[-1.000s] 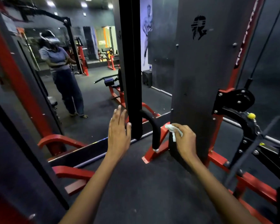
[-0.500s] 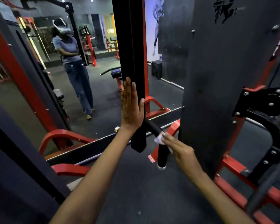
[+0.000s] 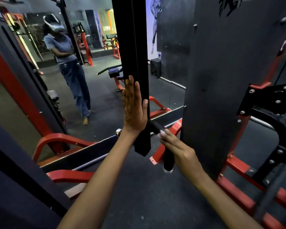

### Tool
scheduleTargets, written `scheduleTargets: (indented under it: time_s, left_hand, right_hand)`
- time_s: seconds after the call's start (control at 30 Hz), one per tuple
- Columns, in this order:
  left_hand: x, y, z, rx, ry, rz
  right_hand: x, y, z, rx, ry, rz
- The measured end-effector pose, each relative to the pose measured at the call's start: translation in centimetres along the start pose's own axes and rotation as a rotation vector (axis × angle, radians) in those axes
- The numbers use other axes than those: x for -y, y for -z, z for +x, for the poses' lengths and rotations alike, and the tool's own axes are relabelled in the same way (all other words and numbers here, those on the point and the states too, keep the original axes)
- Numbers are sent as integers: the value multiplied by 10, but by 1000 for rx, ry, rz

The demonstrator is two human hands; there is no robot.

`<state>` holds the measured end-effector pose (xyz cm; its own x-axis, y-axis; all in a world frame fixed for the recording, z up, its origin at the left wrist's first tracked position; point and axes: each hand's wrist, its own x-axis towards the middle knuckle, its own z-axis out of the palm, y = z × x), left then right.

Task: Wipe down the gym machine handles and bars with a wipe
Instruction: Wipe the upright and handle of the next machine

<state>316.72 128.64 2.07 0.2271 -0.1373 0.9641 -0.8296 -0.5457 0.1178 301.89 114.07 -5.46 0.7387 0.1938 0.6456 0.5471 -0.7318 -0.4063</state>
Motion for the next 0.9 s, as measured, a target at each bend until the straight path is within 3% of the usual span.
scheduleTargets:
  time_s: [0.1, 0.2, 0.37, 0.57, 0.7, 0.83, 0.9]
  left_hand:
    - [0, -2, -1, -7, 10, 0]
    - [1, -3, -1, -25, 10, -3]
    - [0, -1, 0, -18, 5, 2]
    - [3, -1, -1, 3, -1, 13]
    - [2, -1, -1, -6, 1, 6]
    - [2, 1, -1, 6, -1, 0]
    - [3, 1, -1, 13, -2, 5]
  right_hand:
    - [-4, 7, -32, -155, -60, -22]
    - [-1, 8, 12, -324, -106, -27]
    - [17, -15, 75, 1, -38, -75]
    - [0, 1, -22, -125, -17, -68]
    - [3, 7, 11, -279, -138, -52]
    - [24, -6, 77, -39, -59, 5]
    - [20, -11, 69, -22, -6, -43]
